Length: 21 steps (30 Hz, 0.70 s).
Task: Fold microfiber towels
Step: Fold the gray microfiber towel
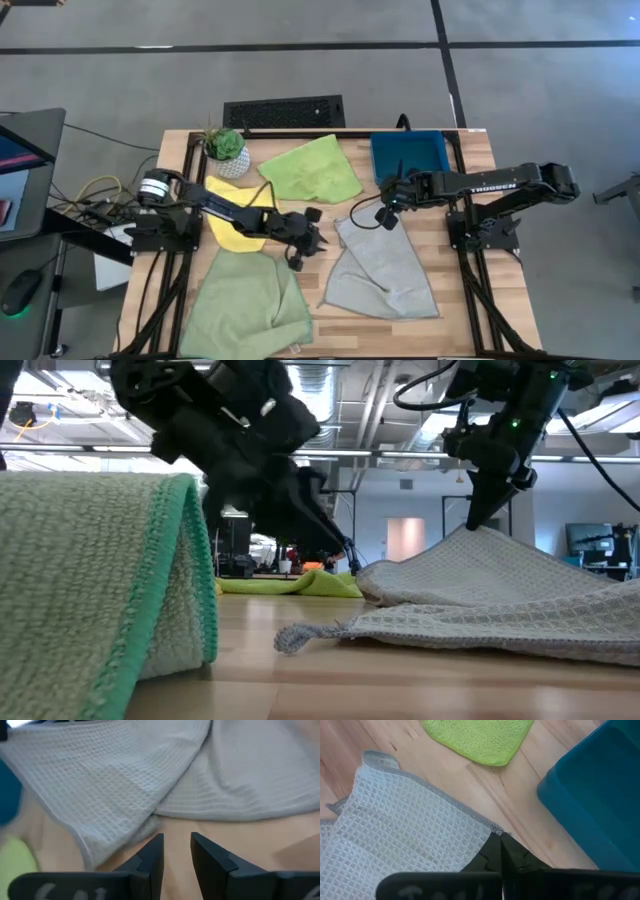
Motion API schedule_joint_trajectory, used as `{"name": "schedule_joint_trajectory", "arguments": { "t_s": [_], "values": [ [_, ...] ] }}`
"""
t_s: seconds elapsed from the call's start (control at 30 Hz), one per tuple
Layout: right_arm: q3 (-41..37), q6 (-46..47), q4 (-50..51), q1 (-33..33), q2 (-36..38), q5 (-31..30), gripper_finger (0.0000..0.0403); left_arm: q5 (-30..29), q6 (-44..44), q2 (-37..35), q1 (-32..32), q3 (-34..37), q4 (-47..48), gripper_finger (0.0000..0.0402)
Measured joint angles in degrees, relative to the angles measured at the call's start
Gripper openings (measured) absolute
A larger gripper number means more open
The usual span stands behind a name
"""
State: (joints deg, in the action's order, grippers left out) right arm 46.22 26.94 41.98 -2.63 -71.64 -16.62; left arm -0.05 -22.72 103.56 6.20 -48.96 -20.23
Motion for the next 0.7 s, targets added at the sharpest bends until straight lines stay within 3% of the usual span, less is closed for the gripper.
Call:
{"name": "schedule_joint_trajectory", "arguments": {
  "t_s": [0.1,0.3,0.7],
  "values": [
    [0.0,0.0,-0.2,0.0,0.0,0.0,0.0006,-2.9,-4.3,3.1,0.4,-3.0,0.2,0.0090],
    [0.0,0.0,-0.3,0.0,0.0,0.0,0.0007,-2.0,-8.1,7.4,-0.1,-7.3,0.4,0.0088],
    [0.0,0.0,-0.6,0.0,0.0,0.0,0.0008,-0.3,-8.8,8.2,-0.4,-9.0,3.6,0.0087]
  ]
}}
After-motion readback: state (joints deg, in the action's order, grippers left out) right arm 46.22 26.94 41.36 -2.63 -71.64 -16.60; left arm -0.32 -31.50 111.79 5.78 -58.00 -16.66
